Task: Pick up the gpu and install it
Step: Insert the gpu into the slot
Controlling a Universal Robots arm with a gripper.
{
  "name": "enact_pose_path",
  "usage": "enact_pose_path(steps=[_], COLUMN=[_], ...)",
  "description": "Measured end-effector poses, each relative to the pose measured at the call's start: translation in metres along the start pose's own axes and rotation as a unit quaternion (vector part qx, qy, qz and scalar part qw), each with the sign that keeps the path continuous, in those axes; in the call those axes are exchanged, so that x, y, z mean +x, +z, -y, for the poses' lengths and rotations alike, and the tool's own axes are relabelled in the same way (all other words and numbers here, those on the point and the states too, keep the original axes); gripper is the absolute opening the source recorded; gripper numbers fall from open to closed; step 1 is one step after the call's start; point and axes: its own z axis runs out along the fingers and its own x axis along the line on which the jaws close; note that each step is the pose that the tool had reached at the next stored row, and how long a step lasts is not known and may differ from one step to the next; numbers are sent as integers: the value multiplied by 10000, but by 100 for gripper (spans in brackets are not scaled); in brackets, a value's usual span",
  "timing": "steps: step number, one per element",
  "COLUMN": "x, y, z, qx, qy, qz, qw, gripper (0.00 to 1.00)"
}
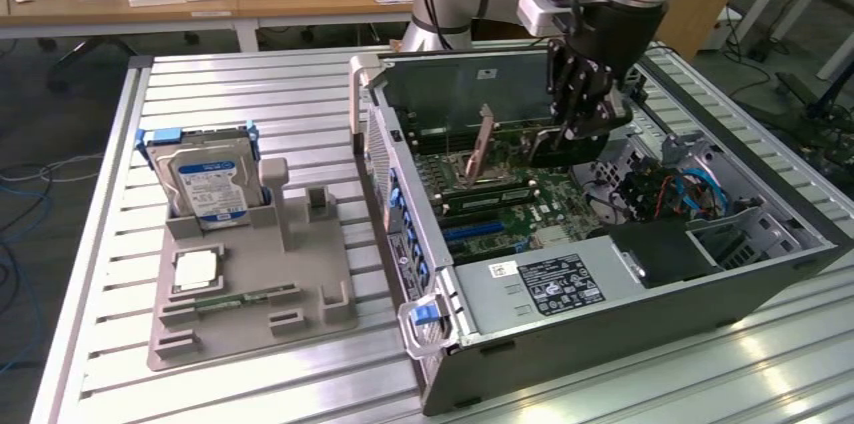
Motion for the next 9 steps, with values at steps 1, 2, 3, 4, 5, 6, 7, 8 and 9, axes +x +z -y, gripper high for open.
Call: enact_pose_path(steps=[1, 2, 3, 4, 5, 6, 7, 8, 9], x=[0, 0, 1, 2, 2, 3, 3, 3, 3], y=[0, 7, 16, 26, 37, 47, 51, 50, 51], z=[-1, -4, -7, -10, -13, -14, -15, -15, -15], qx=[0, 1, 1, 0, 0, 0, 0, 0, 0], qy=[-1, -1, -1, -1, -1, -1, -2, -2, -1], qz=[-1, 1, 2, 0, 0, 0, -1, -1, -1], qw=[10000, 10000, 10000, 10000, 10000, 10000, 10000, 10000, 10000], gripper=[27, 27, 27, 27, 27, 27, 27, 27, 27])
